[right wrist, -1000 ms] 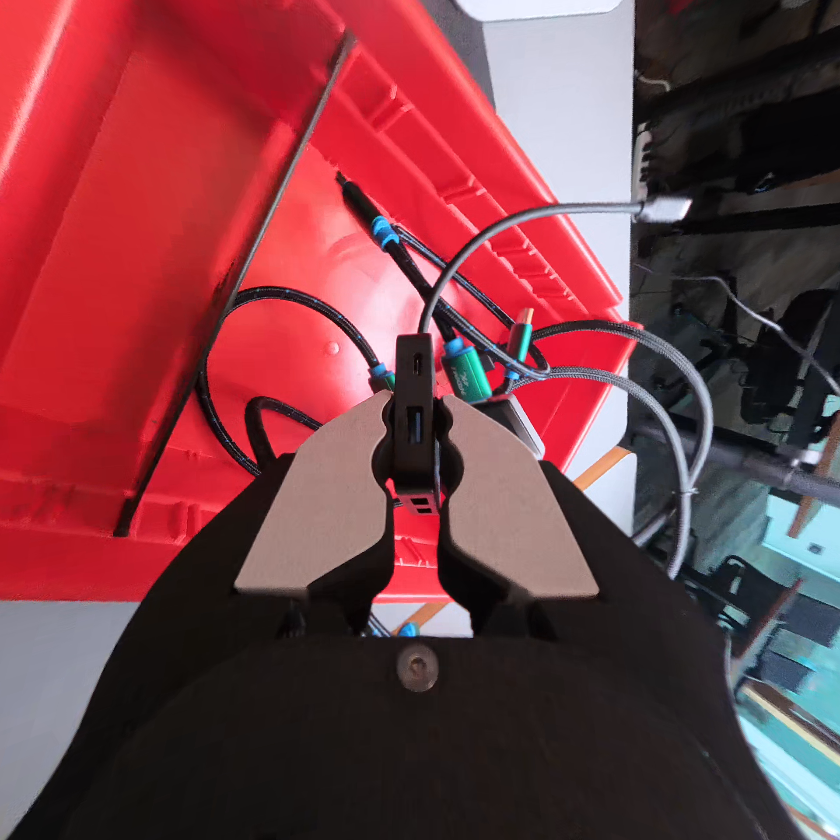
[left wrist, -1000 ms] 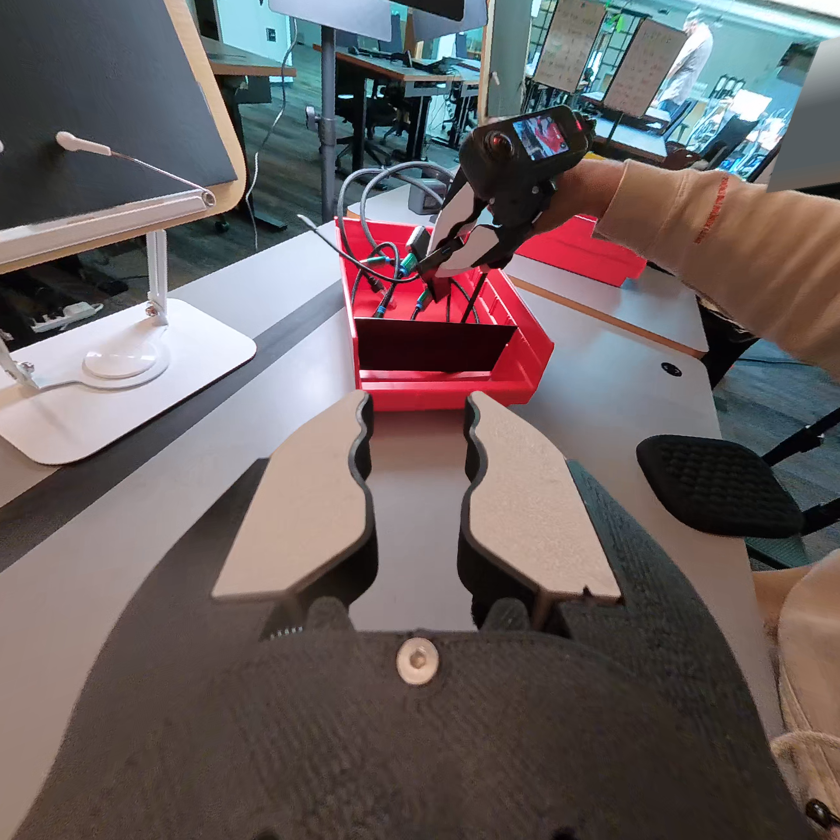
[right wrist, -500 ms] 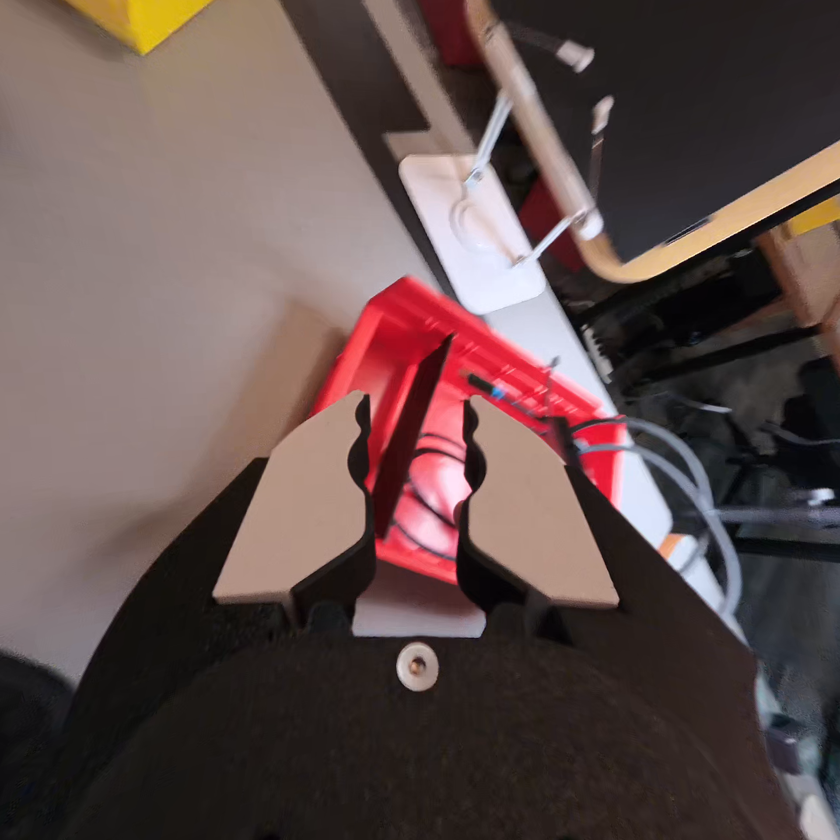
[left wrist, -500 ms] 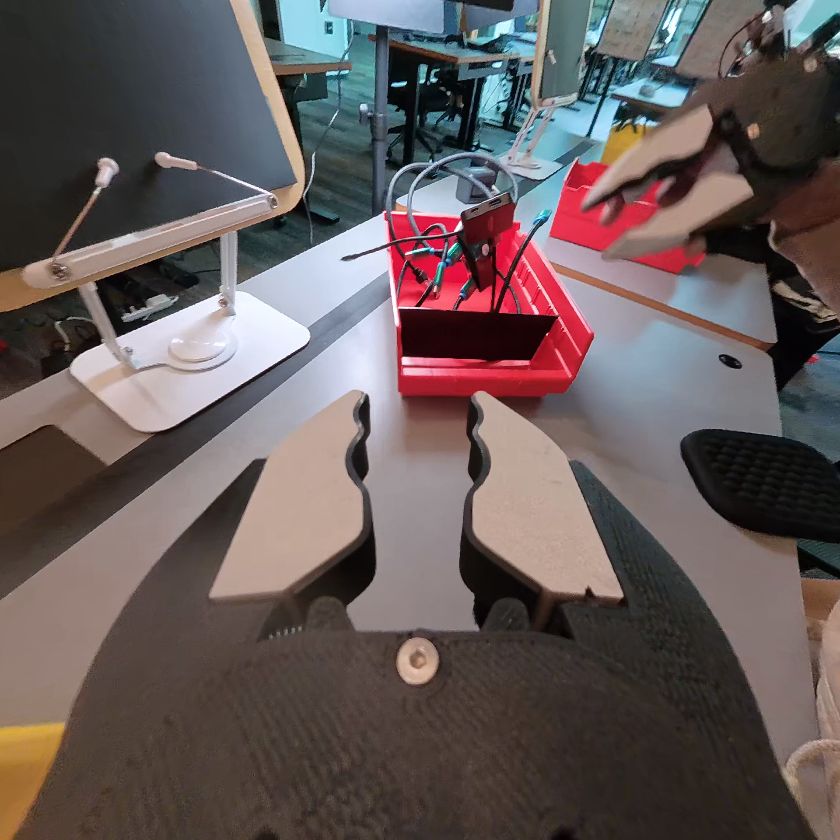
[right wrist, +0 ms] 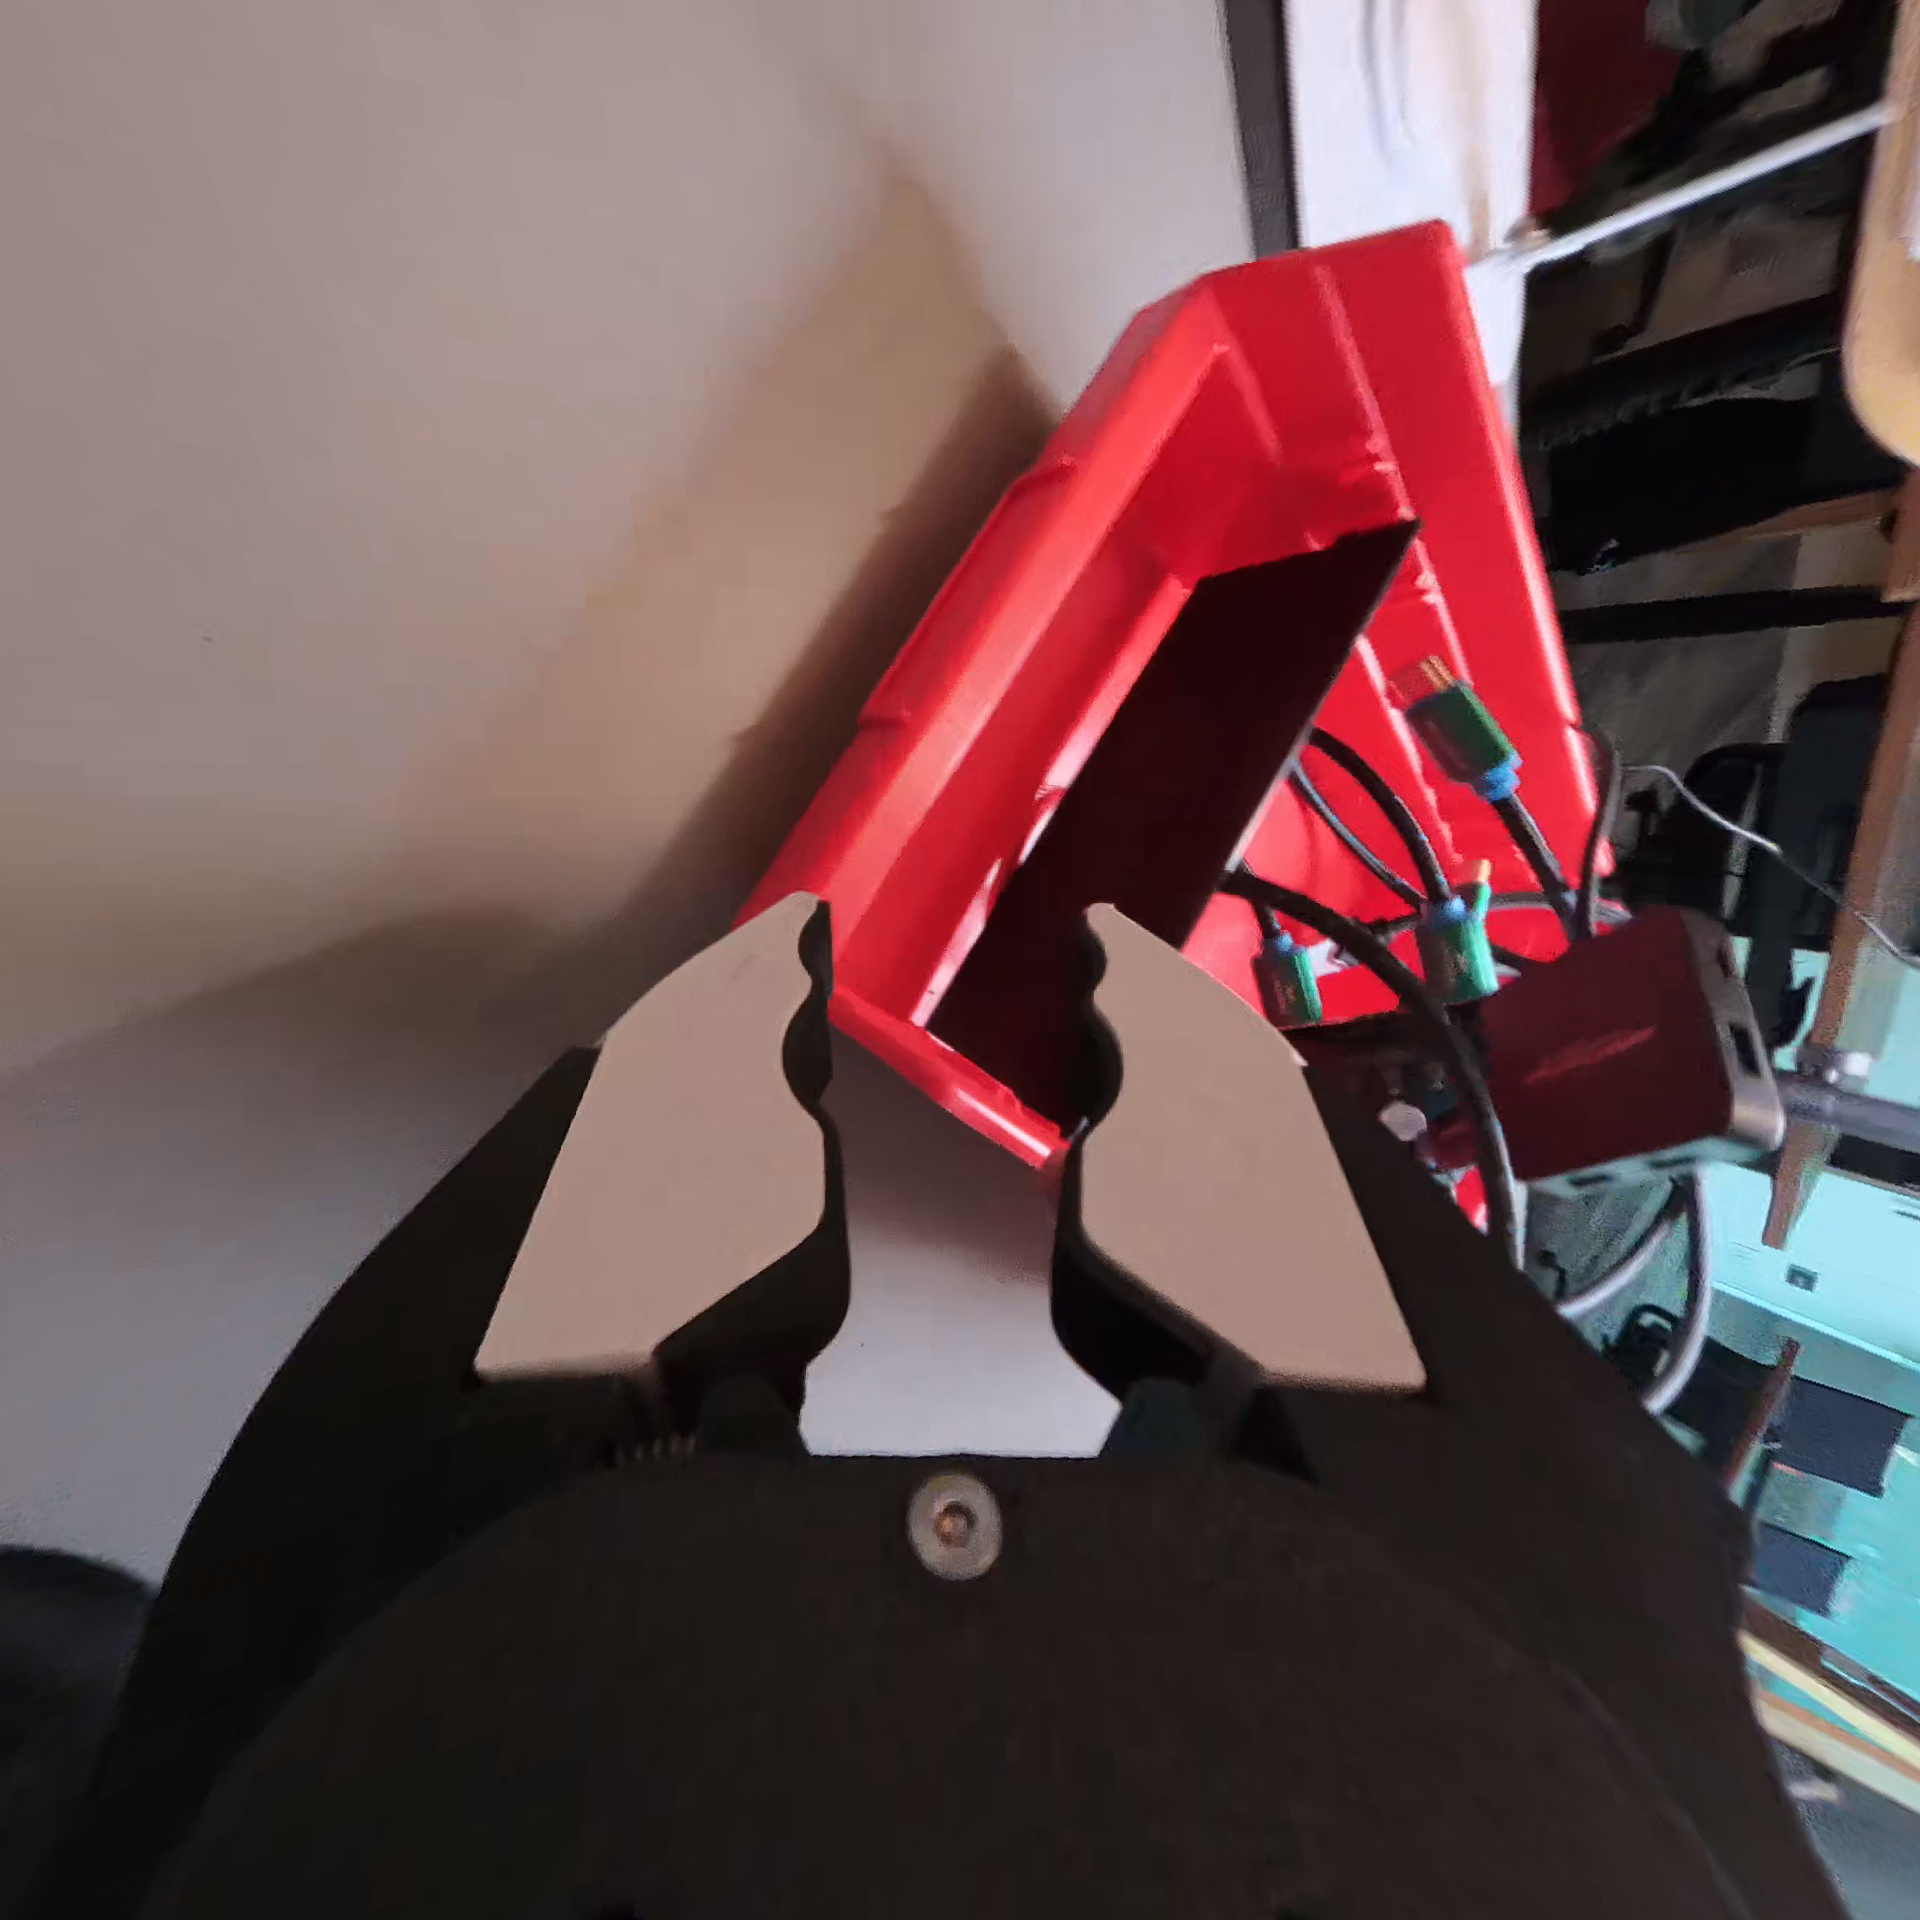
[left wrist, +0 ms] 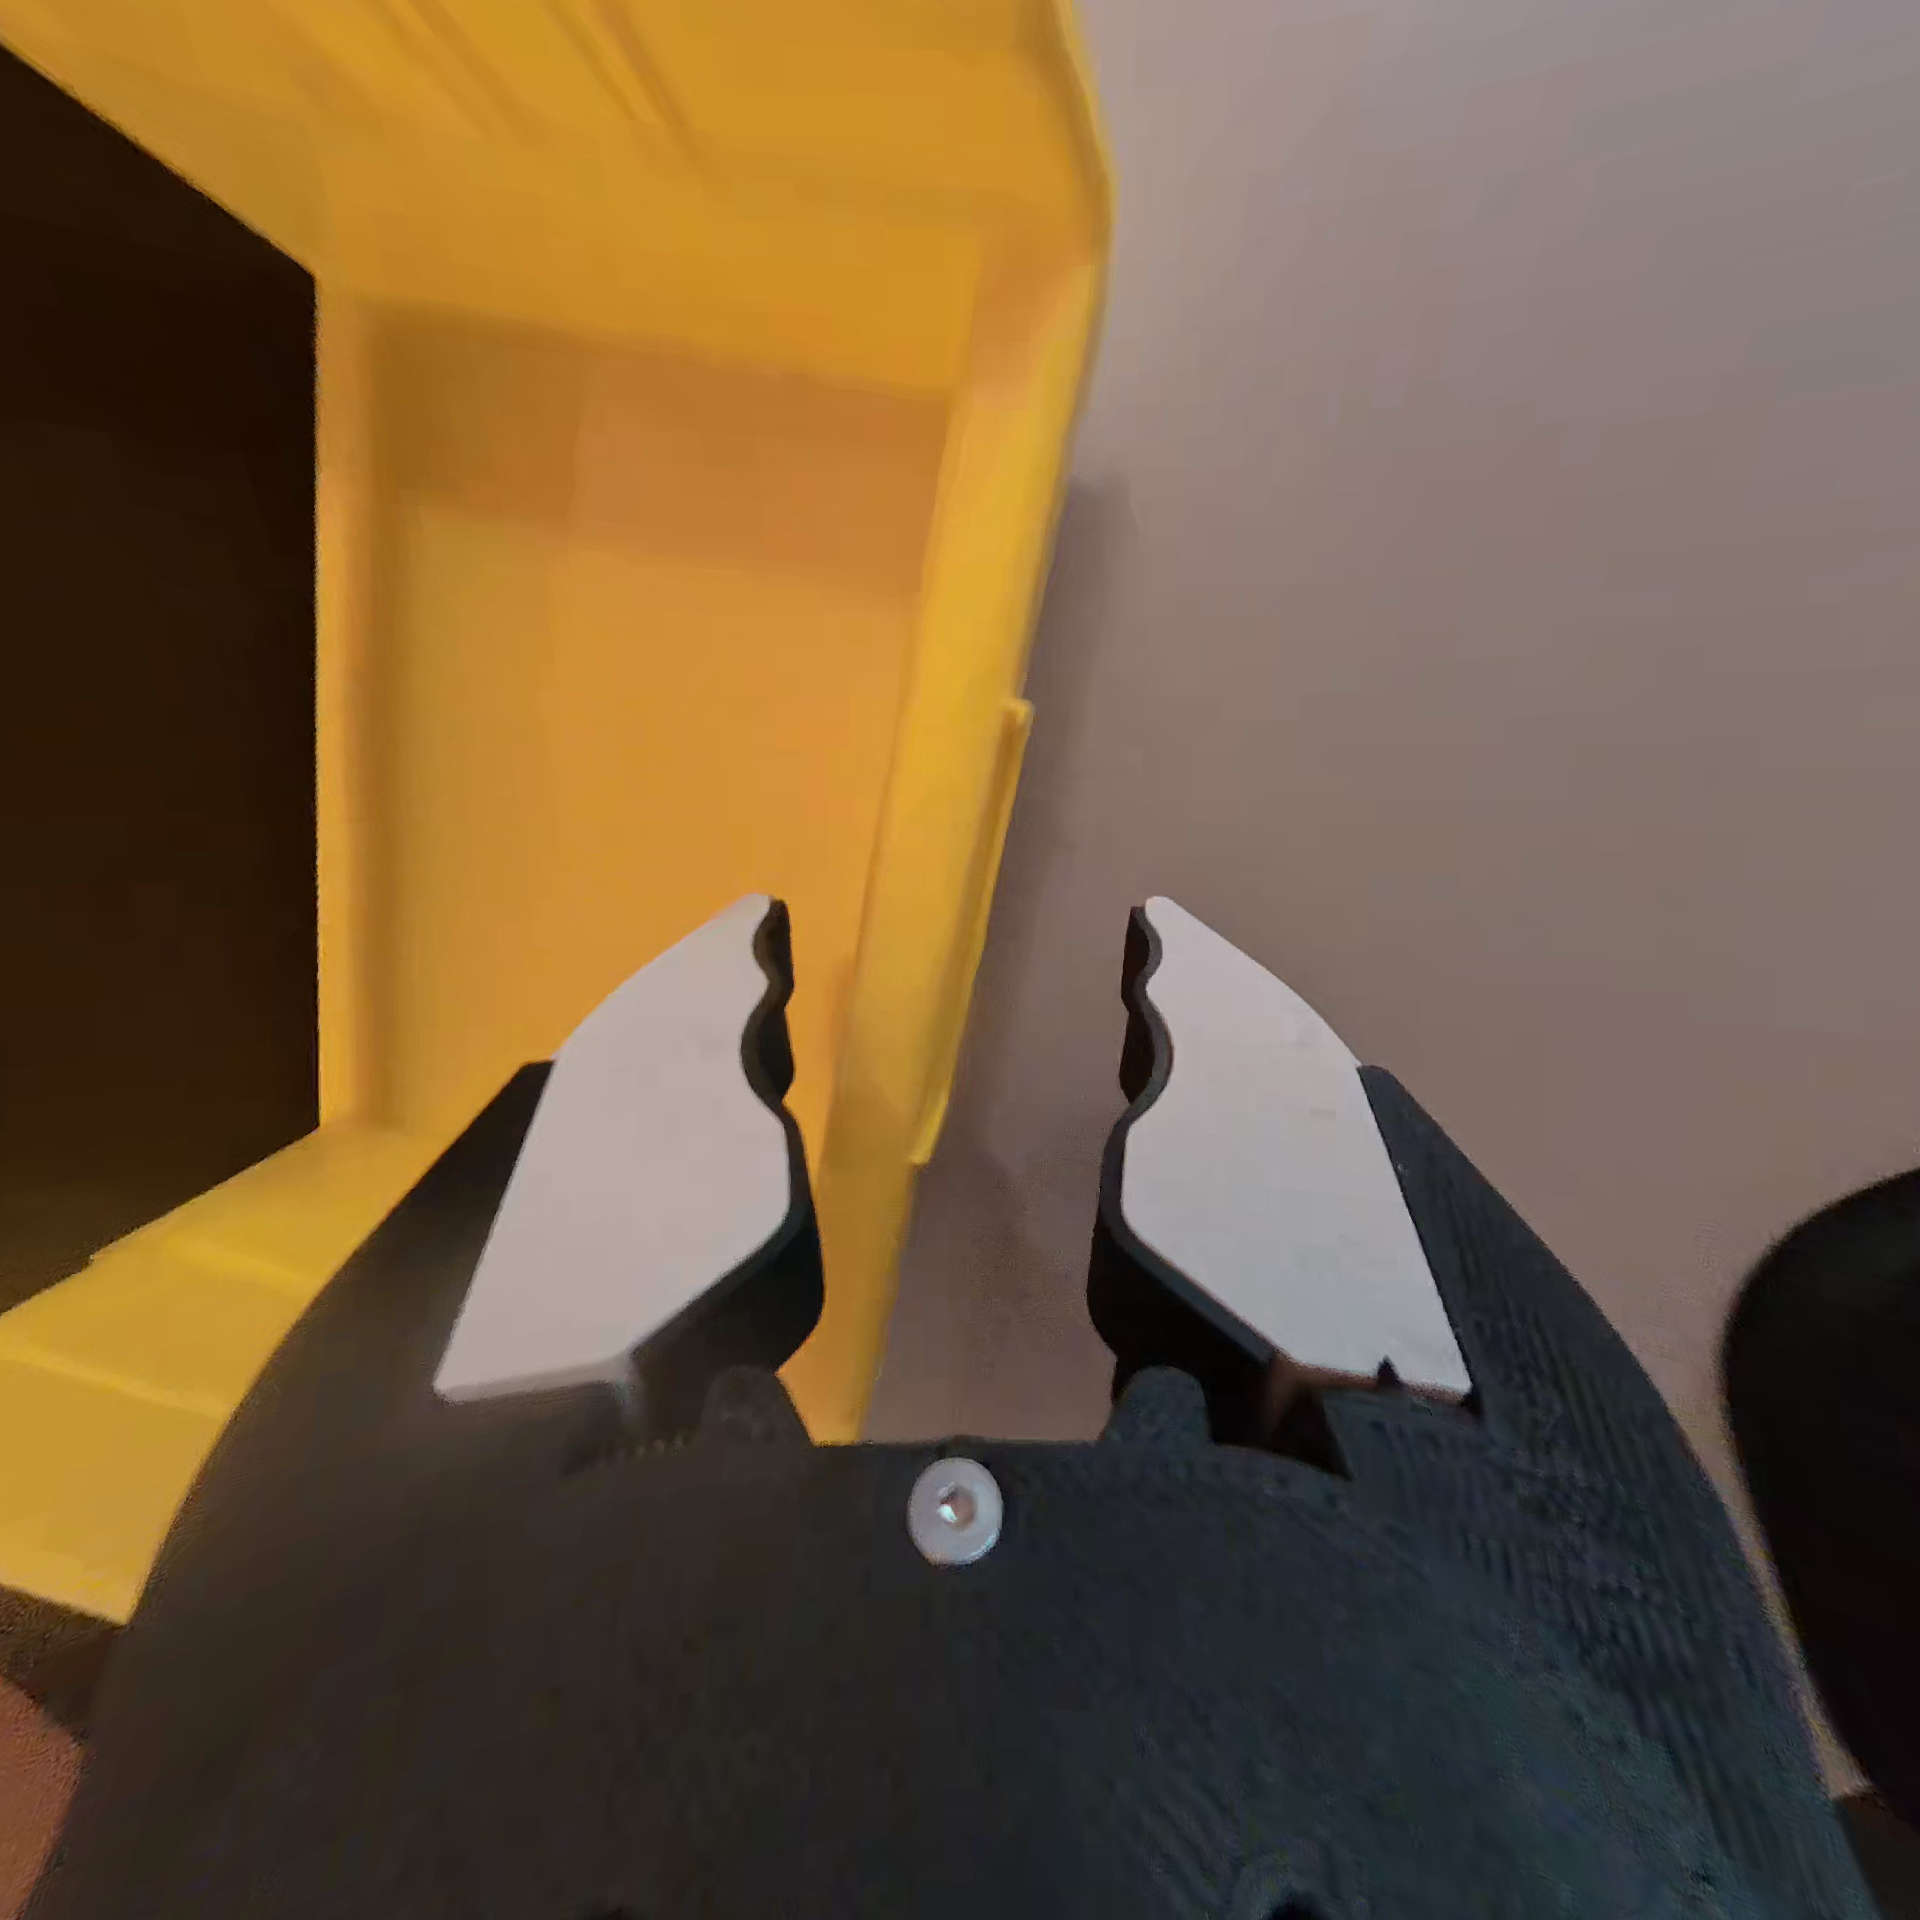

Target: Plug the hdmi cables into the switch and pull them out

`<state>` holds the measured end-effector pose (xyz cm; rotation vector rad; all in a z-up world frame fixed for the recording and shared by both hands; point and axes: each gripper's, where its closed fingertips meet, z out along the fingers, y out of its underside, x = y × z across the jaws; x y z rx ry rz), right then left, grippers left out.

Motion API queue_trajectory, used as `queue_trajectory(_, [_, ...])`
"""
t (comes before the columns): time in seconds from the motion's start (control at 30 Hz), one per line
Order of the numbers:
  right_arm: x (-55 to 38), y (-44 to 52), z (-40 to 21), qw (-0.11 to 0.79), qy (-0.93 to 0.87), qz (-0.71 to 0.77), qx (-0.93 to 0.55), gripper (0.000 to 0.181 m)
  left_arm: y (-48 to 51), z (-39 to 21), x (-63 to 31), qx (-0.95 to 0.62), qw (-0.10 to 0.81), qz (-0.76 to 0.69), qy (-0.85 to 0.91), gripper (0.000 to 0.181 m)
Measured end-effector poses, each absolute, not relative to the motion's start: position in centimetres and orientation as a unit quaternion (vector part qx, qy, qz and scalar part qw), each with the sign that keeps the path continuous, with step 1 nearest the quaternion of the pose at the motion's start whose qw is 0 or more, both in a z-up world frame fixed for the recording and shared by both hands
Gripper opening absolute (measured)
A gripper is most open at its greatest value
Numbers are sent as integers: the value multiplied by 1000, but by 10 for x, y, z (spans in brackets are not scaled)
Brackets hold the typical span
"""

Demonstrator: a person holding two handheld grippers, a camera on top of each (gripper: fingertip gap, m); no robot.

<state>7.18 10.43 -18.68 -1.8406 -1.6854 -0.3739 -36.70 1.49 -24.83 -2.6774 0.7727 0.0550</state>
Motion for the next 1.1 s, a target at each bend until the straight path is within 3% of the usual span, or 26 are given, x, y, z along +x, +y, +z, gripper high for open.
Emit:
queue_trajectory(0.03, [64, 104, -189, 290, -643, -147, -693, 46, 14, -257, -373, -946, 163, 35, 277, 60])
queue_trajectory(0.17, [31, 122, -207, 250, -653, -166, -695, 51, 26, -275, -372, -941, 154, 57, 294, 29])
queue_trajectory(0.23, [26, 130, -228, 190, -643, -168, -723, 60, 34, -275, -365, -939, 156, 71, 298, 29])
queue_trajectory(0.33, [29, 152, -251, 147, -623, -191, -744, 59, 37, -275, -347, -926, 163, 92, 327, 28])
queue_trajectory(0.4, [32, 163, -250, 162, -617, -204, -742, 39, 32, -275, -327, -917, 166, 83, 353, 28])
queue_trajectory(0.93, [49, 58, -248, 243, -734, -161, -613, 33, 42, -272, -207, -810, 222, 73, 537, 30])
queue_trajectory(1.1, [43, 19, -246, 289, -711, -80, -636, 29, 65, -264, -190, -779, 295, 91, 546, 36])
